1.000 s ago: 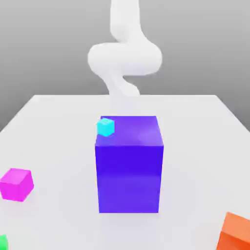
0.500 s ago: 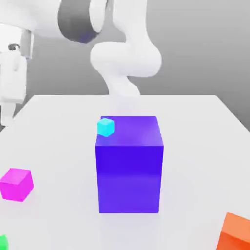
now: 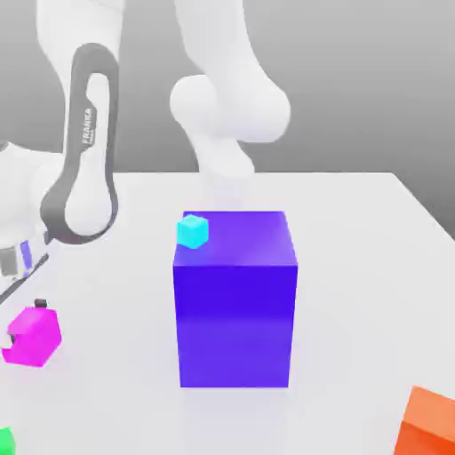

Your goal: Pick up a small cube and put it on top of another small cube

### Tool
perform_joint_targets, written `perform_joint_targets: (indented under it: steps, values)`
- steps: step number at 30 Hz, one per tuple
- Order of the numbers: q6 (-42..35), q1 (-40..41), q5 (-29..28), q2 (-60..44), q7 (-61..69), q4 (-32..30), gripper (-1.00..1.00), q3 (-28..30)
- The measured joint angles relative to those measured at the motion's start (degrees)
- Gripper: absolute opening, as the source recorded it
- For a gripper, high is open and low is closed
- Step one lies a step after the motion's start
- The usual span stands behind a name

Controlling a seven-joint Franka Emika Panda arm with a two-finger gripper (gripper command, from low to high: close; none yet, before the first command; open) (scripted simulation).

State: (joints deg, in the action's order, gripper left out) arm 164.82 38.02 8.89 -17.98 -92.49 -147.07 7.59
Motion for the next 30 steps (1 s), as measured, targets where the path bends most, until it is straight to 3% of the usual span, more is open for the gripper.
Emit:
perform_joint_targets:
  steps: [5,10,18,23,26,27,30]
  values:
    - [0.4,0.24,0.09,-0.41,0.04,0.06,-1.0,-0.24]
    - [-7.04,-1.19,-4.6,8.52,-3.43,-1.34,-1.0,2.17]
    - [-15.38,-4.17,-6.18,4.74,1.3,10.91,-1.0,-2.13]
    - [-21.9,-7.58,-7.96,-0.96,5.78,23.16,-1.0,-6.18]
    - [-18.59,-8.11,-8.14,-6.29,6.48,25.18,-1.0,-6.75]
    - [-16.84,-8.16,-8.1,-8.27,6.56,25.42,1.0,-6.8]
    - [-16.84,-8.16,-8.1,-8.27,6.56,25.42,1.0,-6.8]
